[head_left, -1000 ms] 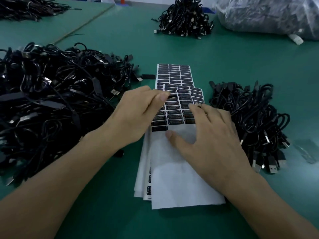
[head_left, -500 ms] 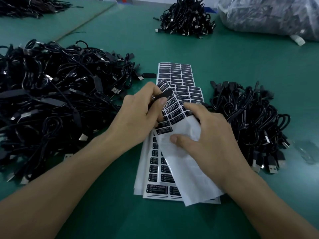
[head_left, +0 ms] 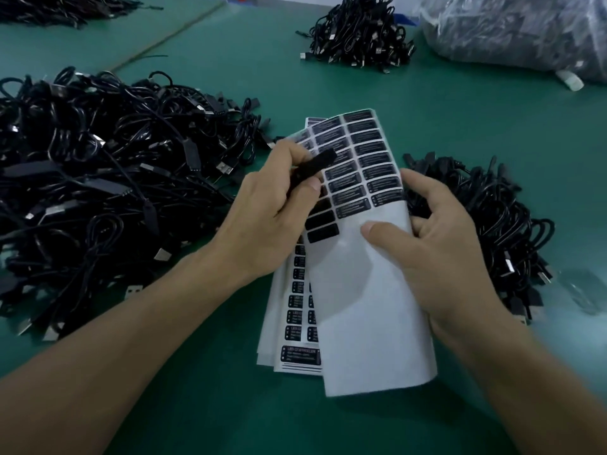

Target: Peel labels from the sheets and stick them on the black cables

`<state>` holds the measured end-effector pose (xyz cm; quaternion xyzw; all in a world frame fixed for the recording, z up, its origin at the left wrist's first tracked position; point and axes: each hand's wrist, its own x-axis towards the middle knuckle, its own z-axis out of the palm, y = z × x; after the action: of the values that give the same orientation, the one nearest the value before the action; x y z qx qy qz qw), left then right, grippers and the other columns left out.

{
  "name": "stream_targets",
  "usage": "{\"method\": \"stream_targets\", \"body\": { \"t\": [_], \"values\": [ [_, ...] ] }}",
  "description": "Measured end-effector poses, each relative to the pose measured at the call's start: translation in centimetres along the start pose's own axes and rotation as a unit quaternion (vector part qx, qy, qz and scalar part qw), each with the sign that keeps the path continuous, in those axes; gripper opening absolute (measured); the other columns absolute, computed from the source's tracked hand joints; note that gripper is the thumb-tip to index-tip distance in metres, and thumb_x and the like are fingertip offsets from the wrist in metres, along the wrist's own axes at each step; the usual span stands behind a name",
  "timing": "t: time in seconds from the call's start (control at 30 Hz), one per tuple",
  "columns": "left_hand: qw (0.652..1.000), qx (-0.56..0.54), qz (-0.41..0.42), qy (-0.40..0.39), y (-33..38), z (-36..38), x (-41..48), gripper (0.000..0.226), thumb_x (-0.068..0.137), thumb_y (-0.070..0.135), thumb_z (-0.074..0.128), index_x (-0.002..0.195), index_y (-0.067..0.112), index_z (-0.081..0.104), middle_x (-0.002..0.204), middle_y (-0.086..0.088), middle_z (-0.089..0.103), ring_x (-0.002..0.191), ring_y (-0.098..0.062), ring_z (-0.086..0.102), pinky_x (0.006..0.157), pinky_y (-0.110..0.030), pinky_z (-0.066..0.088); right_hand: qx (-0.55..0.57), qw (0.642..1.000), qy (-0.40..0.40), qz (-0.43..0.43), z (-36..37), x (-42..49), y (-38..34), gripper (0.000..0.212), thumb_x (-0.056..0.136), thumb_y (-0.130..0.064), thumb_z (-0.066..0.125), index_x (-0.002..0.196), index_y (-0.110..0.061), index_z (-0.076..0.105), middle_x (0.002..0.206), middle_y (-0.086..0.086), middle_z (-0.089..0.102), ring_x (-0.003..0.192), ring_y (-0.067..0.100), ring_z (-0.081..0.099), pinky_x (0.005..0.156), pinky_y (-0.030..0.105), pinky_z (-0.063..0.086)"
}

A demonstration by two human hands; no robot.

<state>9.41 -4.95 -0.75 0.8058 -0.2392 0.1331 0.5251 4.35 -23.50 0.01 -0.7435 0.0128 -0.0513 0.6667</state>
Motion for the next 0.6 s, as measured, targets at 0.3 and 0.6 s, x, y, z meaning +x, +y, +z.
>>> {"method": "stream_targets", "body": {
  "t": [0.3,0.6],
  "values": [
    [0.997,0.071,-0.008,-0.04,1.2,0.0,-0.4,0.046,0.083,0.022,0.078,0.083,0.031,0.033,0.067,0.013,0.045,0.053,-0.007,0.041,0.05,-0.014,0.034,-0.01,0.999,0.039,-0.009,0.3,0.1,1.0,0.059,0.092,-0.015,0.065,0.139,-0.042,0.044,0.112,-0.009,0.073,0.09,0.015,0.074,0.078,0.046,0.061],
    [0.996,0.086,0.018,0.003,1.7,0.5,-0.6,0.054,0.077,0.018,0.084,0.076,0.033,0.032,0.079,0.012,0.069,0.069,-0.004,0.066,0.058,-0.01,0.046,-0.009,0.999,0.046,-0.004,0.4,0.1,1.3,0.058,0.095,-0.019,0.061,0.144,-0.041,0.039,0.121,-0.01,0.069,0.096,0.016,0.073,0.082,0.046,0.06]
  ]
}}
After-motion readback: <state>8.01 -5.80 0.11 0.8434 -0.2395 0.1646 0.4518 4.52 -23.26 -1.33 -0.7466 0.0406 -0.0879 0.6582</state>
